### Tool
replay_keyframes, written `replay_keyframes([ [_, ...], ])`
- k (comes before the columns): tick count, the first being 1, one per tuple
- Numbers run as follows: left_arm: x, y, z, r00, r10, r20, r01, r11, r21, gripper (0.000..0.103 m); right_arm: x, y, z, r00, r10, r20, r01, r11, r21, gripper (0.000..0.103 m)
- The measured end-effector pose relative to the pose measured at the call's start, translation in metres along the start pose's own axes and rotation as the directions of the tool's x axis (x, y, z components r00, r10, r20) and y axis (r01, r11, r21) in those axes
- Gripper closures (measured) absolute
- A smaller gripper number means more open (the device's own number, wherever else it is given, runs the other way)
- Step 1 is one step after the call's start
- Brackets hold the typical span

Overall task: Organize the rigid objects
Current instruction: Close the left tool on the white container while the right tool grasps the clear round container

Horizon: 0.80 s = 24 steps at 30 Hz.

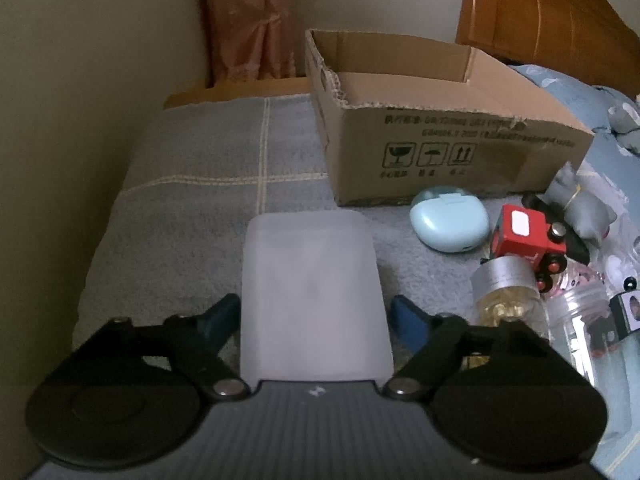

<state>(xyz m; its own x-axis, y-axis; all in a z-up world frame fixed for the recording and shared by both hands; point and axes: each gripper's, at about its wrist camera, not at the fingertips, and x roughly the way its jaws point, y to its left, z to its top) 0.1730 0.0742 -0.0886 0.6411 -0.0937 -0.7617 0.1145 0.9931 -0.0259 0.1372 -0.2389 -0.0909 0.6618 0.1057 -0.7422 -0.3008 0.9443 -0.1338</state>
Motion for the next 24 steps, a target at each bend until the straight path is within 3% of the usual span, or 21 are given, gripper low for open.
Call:
replay_keyframes([
  [6,0.002,-0.001,0.002,1.0,0.003,0.006,-0.003,1.0,0.005,0.027,0.003,-0.005,0.004,1.0,0.013,0.008,-0.013,1.0,0.023,0.015],
  [9,0.002,-0.003,0.004,1.0,0.006,0.011,-0.007,1.0,0.011,0.038,0.0,-0.002,0.004,1.0,0.0,0.008,0.0,1.0,0.022,0.02],
  [14,0.002,-0.004,0.006,1.0,0.006,-0.006,-0.006,1.0,0.012,0.039,-0.007,0.003,0.002,0.999,-0.033,-0.006,0.034,0.999,0.037,0.02],
  [24,-0.024,-0.01,-0.005,0.998,-0.019,-0.057,0.022,0.998,0.052,0.039,-0.039,0.009,-0.007,1.0,-0.018,-0.018,0.018,0.999,0.048,0.02],
])
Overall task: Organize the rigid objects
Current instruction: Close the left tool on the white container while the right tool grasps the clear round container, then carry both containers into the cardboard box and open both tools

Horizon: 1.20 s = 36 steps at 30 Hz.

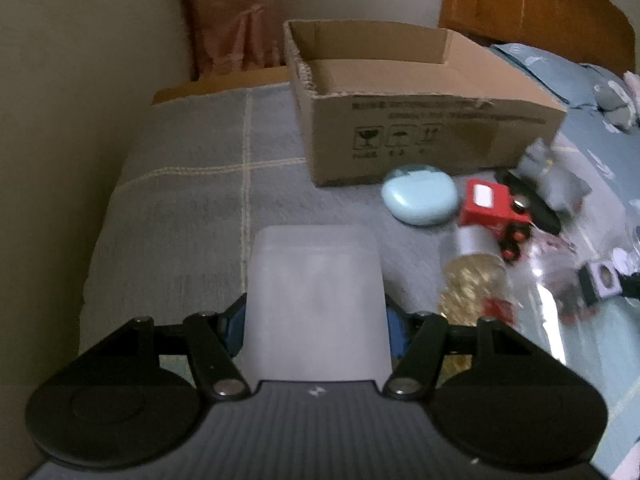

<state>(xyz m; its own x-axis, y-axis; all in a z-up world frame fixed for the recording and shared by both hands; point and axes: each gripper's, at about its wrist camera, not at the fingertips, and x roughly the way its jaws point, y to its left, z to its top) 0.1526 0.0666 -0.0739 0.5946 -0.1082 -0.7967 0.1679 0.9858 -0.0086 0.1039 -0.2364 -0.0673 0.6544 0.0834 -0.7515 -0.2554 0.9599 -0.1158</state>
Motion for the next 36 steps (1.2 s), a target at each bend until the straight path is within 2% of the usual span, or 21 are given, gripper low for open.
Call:
replay_keyframes([
  [9,-0.046,-0.016,0.004,0.999,-0.024,0.024,0.022,0.997,0.074,0.039,-0.041,0.007,0.011,0.998,0.054,0.042,-0.052,0.998,-0.034,0.02],
  [18,-0.074,-0.031,0.06,0.992,-0.092,0.083,0.079,0.986,0.148,0.039,-0.064,0.003,0.059,0.988,0.122,0.099,-0.116,0.991,-0.063,0.02],
  [21,-0.069,-0.035,0.085,0.989,-0.106,0.1,0.09,0.983,0.159,0.039,-0.062,0.002,0.081,0.985,0.122,0.121,-0.113,0.991,-0.076,0.02],
  [29,-0.031,-0.048,0.151,0.99,-0.078,0.117,0.056,0.982,0.181,0.039,-0.03,-0.01,0.137,0.984,0.127,0.127,-0.12,0.991,-0.062,0.02],
  [36,0.001,-0.049,0.189,0.992,-0.045,0.114,0.025,0.985,0.169,0.039,0.003,-0.023,0.175,0.983,0.127,0.131,-0.121,0.991,-0.054,0.02],
])
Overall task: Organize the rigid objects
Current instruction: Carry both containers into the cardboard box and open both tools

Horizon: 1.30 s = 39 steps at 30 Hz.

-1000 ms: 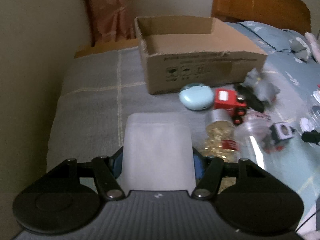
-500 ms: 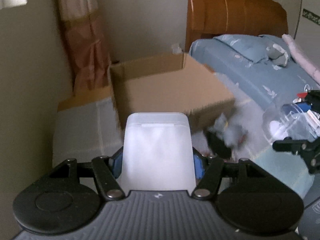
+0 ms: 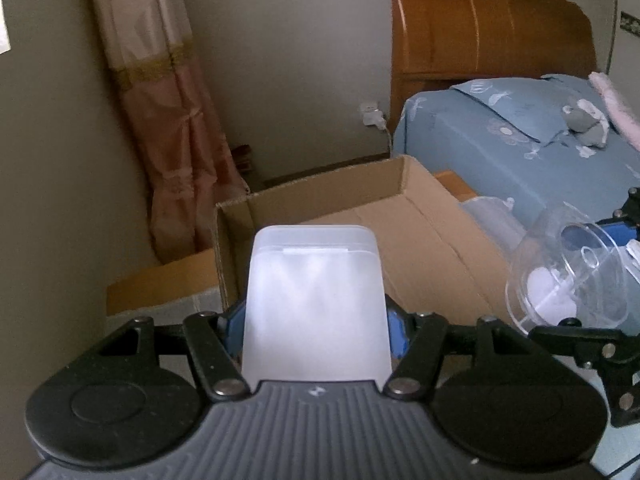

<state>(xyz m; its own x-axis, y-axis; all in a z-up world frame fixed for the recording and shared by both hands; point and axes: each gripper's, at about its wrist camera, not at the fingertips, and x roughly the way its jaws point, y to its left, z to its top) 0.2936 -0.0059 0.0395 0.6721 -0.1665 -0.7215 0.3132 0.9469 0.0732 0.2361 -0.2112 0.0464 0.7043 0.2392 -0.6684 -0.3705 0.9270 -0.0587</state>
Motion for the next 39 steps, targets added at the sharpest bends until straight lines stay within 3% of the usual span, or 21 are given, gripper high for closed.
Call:
replay_keyframes([
  [4,0.019,0.004,0.018,1.0,0.013,-0.012,-0.013,1.0,-0.007,0.039,0.021,-0.011,0.013,1.0,-0.005,-0.002,0.006,1.0,0.017,0.019],
  [5,0.024,0.005,0.021,1.0,0.016,-0.014,-0.016,1.0,-0.01,0.039,0.025,-0.013,0.015,1.0,0.006,0.0,-0.006,1.0,0.028,0.014],
  [6,0.029,0.006,0.024,1.0,0.023,-0.015,-0.023,1.0,-0.016,0.039,0.028,-0.014,0.016,1.0,0.013,-0.002,-0.013,0.999,0.037,0.002],
  [7,0.033,0.007,0.028,0.999,0.027,-0.019,-0.027,0.999,-0.018,0.039,0.03,-0.015,0.015,1.0,0.004,0.004,-0.004,0.999,0.046,0.0],
  [13,0.056,0.011,0.04,0.999,0.041,-0.03,-0.042,0.998,-0.039,0.039,0.032,-0.017,-0.003,1.0,0.015,-0.026,-0.013,0.998,0.065,0.0],
  [15,0.064,0.012,0.043,0.999,0.039,-0.038,-0.041,0.998,-0.046,0.027,0.033,-0.019,-0.008,0.999,0.021,-0.041,-0.018,0.996,0.083,0.0],
  [16,0.066,0.013,0.042,0.998,0.04,-0.045,-0.042,0.998,-0.051,0.013,0.032,-0.018,-0.011,0.999,0.017,-0.049,-0.012,0.996,0.088,0.0],
  [19,0.066,0.013,0.036,0.998,0.056,-0.031,-0.057,0.997,-0.051,0.009,0.026,-0.015,-0.021,0.998,-0.001,-0.061,0.007,0.996,0.092,0.0],
  [32,0.008,0.012,0.009,1.0,0.027,-0.001,-0.027,0.999,-0.041,0.008,-0.005,0.004,-0.045,0.994,-0.064,-0.093,0.076,0.988,0.135,0.0],
  [39,-0.032,0.002,-0.024,1.0,0.02,0.02,-0.019,0.999,-0.034,0.003,-0.02,0.024,-0.072,0.99,-0.068,-0.121,0.086,0.985,0.149,0.0],
])
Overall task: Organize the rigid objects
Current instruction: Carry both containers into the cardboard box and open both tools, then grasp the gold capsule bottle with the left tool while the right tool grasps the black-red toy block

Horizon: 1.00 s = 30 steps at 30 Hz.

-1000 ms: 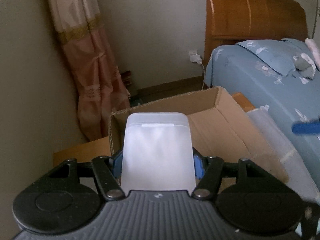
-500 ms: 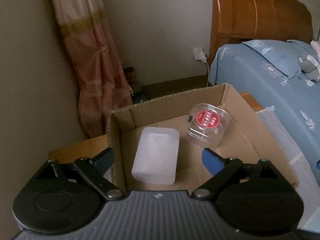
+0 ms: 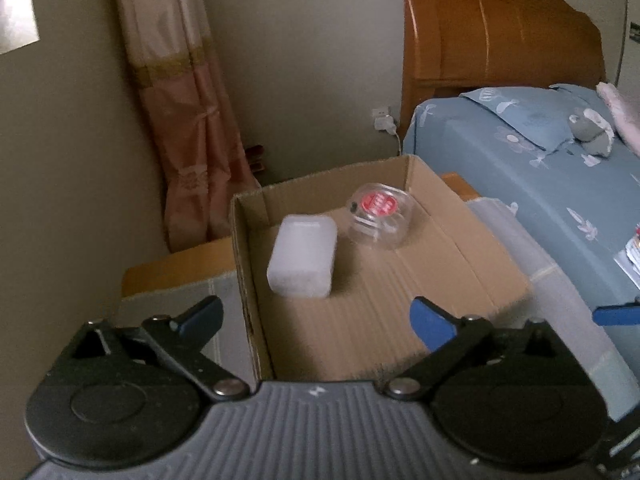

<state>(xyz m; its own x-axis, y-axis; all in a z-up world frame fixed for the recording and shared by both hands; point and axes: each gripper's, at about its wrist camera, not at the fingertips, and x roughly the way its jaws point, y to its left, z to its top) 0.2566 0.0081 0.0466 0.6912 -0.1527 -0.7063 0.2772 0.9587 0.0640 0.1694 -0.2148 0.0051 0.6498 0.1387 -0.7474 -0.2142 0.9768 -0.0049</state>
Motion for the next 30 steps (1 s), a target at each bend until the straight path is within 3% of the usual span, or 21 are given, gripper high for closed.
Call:
replay_keyframes([
  [7,-0.02,-0.011,-0.059,1.0,-0.015,0.022,0.016,0.999,-0.042,0.003,-0.001,0.012,-0.032,1.0,-0.002,-0.011,0.002,0.999,0.034,0.0],
  [10,-0.023,-0.014,-0.084,1.0,0.01,0.024,-0.009,0.998,-0.064,0.003,0.003,0.017,-0.039,1.0,-0.025,-0.012,0.026,0.999,0.037,0.0],
  [15,-0.025,-0.013,-0.115,1.0,0.02,-0.01,-0.021,0.994,-0.107,0.003,0.016,0.021,-0.048,0.999,-0.046,-0.027,0.047,0.997,0.06,0.0],
  [23,-0.037,-0.017,-0.149,0.999,0.024,-0.03,-0.027,0.991,-0.134,0.003,0.019,0.019,-0.054,0.999,-0.03,-0.034,0.034,0.993,0.115,0.0],
  [30,-0.043,-0.029,-0.165,0.999,0.033,-0.028,-0.035,0.997,-0.068,0.003,0.005,0.028,-0.072,0.999,0.006,-0.046,-0.001,0.994,0.105,0.0],
])
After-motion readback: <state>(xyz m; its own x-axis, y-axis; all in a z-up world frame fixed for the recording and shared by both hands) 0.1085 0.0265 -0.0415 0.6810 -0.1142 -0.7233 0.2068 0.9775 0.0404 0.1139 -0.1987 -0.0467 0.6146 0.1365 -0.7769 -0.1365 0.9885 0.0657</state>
